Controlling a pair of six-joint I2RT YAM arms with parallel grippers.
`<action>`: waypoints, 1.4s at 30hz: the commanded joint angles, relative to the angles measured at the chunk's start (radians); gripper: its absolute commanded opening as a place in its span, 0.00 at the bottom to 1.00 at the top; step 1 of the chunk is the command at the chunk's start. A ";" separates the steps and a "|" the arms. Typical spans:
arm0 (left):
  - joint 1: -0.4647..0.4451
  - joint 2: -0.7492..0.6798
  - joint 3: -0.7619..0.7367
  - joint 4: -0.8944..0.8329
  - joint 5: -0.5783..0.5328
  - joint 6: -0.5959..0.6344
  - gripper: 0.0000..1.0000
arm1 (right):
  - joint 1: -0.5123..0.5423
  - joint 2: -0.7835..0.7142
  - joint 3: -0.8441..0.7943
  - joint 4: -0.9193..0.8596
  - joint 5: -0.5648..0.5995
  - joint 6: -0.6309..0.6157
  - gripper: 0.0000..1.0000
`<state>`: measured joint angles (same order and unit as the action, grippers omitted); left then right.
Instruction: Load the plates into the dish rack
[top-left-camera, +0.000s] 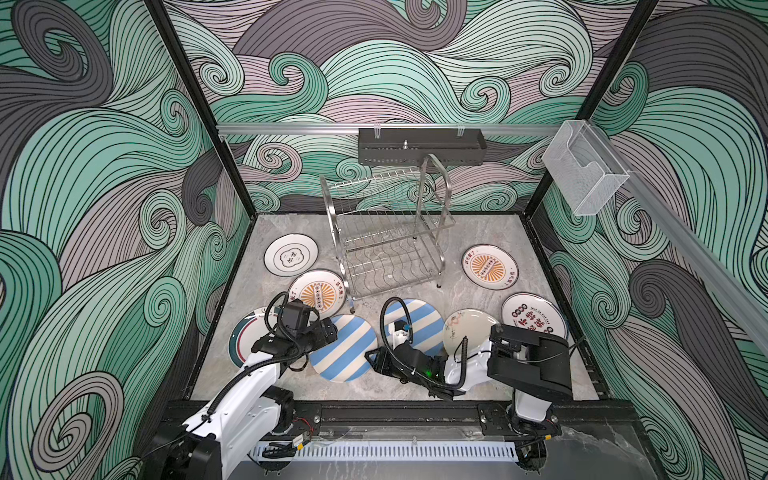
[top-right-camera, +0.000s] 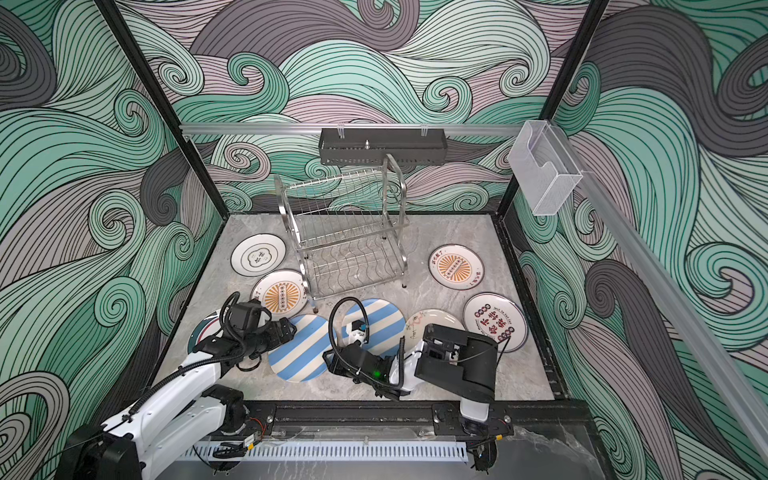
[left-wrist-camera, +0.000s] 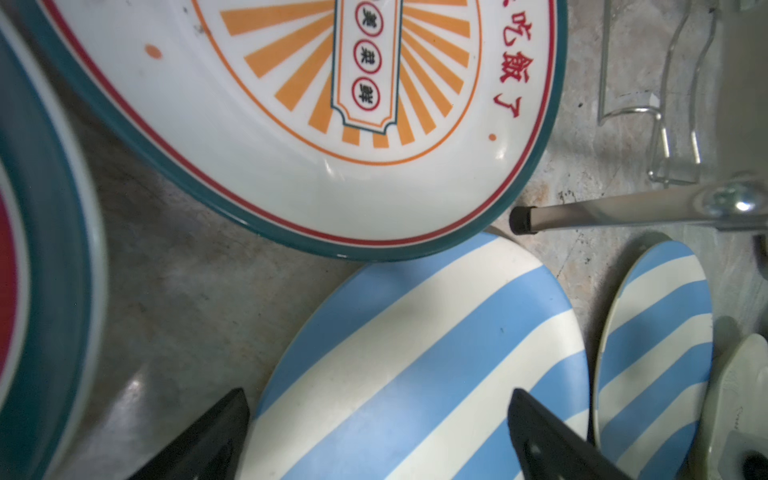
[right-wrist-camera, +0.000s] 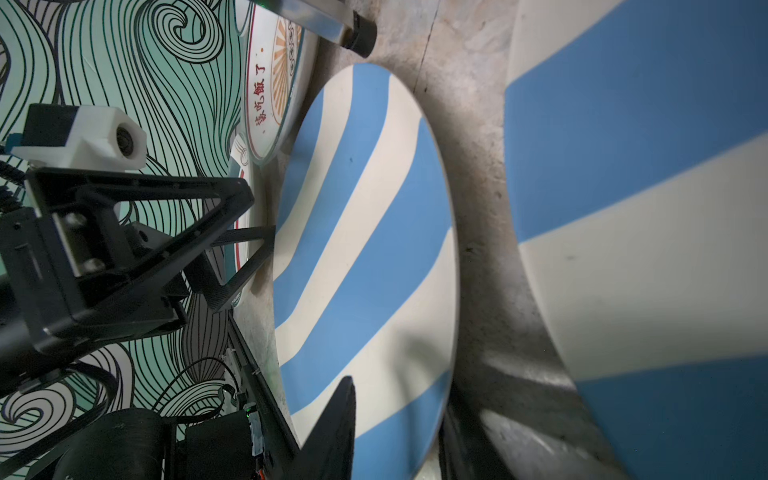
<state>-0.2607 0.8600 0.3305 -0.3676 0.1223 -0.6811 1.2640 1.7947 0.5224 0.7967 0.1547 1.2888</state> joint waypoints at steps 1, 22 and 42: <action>-0.013 -0.050 -0.023 -0.024 0.032 -0.012 0.99 | -0.008 -0.027 -0.013 -0.028 -0.004 -0.034 0.30; -0.023 -0.111 -0.052 -0.035 0.066 -0.026 0.99 | -0.008 -0.139 -0.004 -0.129 0.017 -0.103 0.02; -0.023 -0.260 0.138 -0.190 0.067 -0.013 0.99 | -0.008 -0.693 -0.168 -0.517 0.143 -0.160 0.00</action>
<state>-0.2783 0.5926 0.4076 -0.5255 0.1806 -0.7136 1.2564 1.1995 0.3744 0.3771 0.2230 1.1545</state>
